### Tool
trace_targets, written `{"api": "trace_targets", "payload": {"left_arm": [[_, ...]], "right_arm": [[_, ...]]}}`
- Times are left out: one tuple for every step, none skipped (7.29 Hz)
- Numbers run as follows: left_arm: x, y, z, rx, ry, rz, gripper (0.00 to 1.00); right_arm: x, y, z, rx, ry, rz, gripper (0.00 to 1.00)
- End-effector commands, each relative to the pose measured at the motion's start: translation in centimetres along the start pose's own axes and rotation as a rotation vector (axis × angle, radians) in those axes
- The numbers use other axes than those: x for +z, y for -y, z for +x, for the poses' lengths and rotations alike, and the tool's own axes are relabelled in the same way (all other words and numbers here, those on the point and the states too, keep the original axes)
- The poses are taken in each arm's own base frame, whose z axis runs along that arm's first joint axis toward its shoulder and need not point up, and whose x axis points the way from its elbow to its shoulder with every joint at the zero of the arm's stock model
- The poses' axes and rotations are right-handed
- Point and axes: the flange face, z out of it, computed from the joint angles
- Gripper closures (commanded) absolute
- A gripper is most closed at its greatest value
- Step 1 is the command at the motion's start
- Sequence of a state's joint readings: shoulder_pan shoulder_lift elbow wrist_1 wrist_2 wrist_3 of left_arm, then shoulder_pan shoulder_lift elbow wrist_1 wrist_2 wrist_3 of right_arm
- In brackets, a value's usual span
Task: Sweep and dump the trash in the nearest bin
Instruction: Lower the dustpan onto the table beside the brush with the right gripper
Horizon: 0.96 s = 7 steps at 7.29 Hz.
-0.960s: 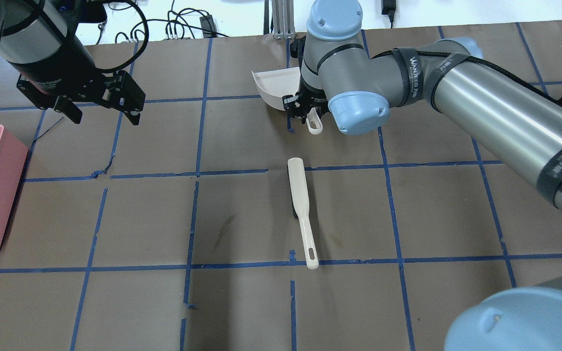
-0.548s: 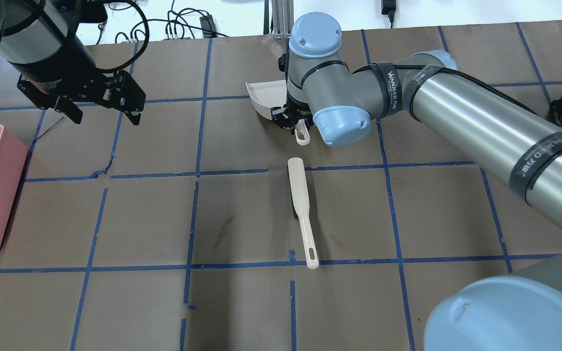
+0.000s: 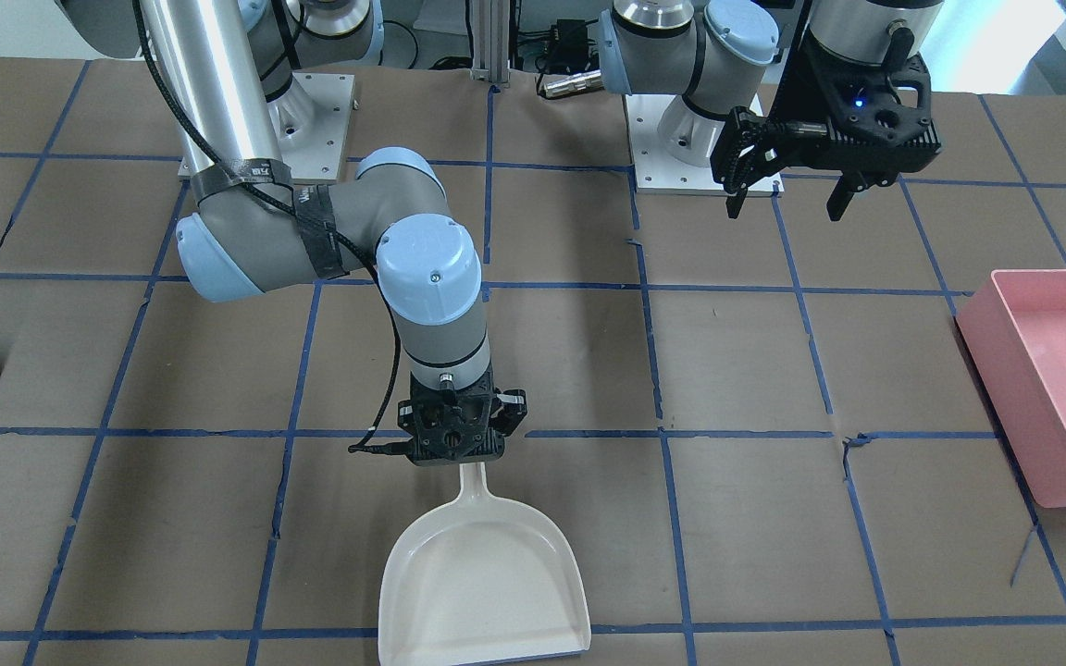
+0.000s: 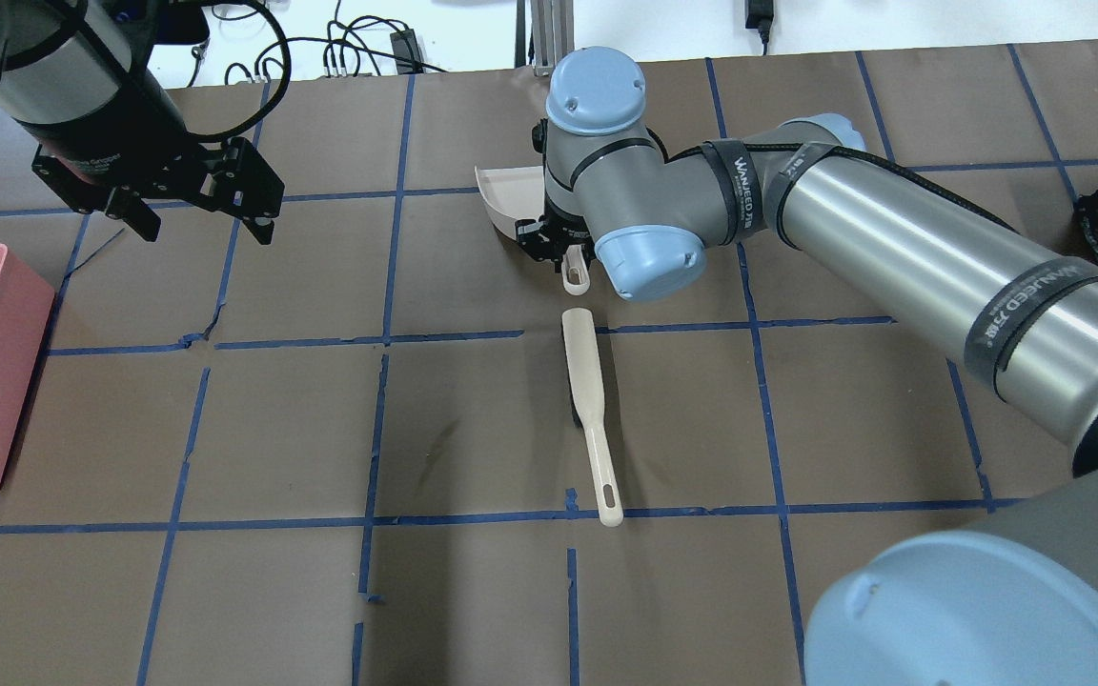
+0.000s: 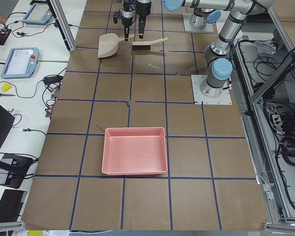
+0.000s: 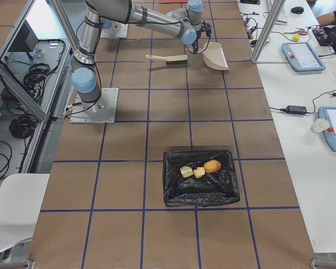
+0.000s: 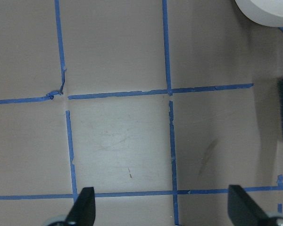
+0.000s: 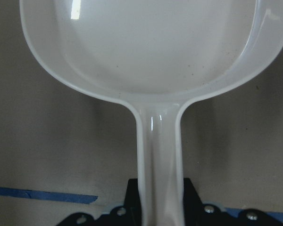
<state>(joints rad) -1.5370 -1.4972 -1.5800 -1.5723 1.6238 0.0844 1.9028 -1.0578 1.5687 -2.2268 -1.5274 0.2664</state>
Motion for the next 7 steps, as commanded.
{"api": "trace_targets", "payload": {"left_arm": [[0.0,0.0,0.0,0.000,-0.001,0.000,0.00],[0.0,0.0,0.0,0.000,-0.001,0.000,0.00],[0.0,0.0,0.0,0.000,-0.001,0.000,0.00],[0.0,0.0,-0.1,-0.001,-0.001,0.000,0.00],[0.0,0.0,-0.1,-0.001,-0.001,0.000,0.00],[0.0,0.0,-0.1,-0.002,-0.001,0.003,0.00],[0.0,0.0,0.0,0.000,-0.002,0.003,0.00]], "right_arm": [[1.4,0.1,0.0,0.006,-0.003,-0.014,0.01],[1.4,0.2,0.0,0.011,-0.007,-0.017,0.00],[1.0,0.4,0.0,0.012,-0.004,-0.011,0.00],[-0.2,1.3,1.6,0.039,-0.002,-0.007,0.00],[-3.9,1.7,2.4,0.055,-0.006,-0.021,0.00],[-8.7,1.1,4.4,0.079,-0.023,-0.075,0.00],[-13.6,-0.7,7.5,0.116,-0.042,-0.141,0.00]]}}
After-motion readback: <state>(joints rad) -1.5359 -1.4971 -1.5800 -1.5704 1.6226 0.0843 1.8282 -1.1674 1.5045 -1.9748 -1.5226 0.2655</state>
